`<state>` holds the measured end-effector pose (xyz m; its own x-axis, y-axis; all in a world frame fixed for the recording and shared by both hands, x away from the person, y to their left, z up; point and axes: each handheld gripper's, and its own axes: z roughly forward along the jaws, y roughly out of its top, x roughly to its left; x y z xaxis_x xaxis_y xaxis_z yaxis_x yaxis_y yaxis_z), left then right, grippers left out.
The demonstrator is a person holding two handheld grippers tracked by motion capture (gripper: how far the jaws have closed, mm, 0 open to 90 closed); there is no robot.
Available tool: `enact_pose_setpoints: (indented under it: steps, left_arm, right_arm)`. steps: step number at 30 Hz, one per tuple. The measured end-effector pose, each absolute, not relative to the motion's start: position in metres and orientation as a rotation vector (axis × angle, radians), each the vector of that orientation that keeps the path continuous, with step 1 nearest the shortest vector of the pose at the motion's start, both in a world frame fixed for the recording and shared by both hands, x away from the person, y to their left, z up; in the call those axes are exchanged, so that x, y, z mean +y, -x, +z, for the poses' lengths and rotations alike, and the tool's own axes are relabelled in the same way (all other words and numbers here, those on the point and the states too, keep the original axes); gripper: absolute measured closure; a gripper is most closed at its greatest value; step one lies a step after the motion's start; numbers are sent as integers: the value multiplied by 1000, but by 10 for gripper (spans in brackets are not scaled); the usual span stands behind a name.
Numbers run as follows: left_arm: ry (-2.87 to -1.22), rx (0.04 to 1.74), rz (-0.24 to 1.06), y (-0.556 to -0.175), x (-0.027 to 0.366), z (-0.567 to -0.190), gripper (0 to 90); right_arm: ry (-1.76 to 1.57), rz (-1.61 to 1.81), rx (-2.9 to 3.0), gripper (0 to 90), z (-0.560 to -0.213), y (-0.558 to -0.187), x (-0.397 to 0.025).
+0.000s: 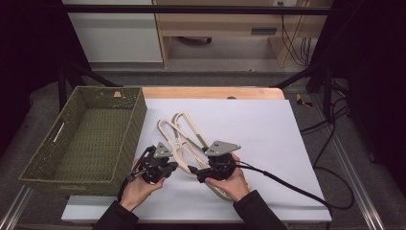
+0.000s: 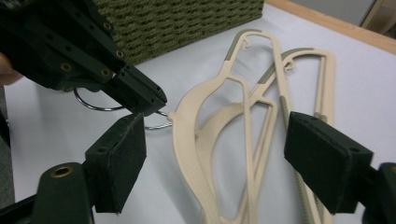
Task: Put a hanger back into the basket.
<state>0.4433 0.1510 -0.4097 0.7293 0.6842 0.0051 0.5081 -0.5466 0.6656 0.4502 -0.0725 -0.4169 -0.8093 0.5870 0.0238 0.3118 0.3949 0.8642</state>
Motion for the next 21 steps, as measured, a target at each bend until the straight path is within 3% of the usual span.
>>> enact_pose_setpoints:
  steps: [13,21]
  left_arm:
    - [-2276,891,362,-438,147,-404,887]
    - [-2276,891,358,-435,145,-402,887]
  right_arm:
    - [-710,1186,2504,441,-442,-449,-47]
    - [-651,1121,2545,629,-449,-449,-43]
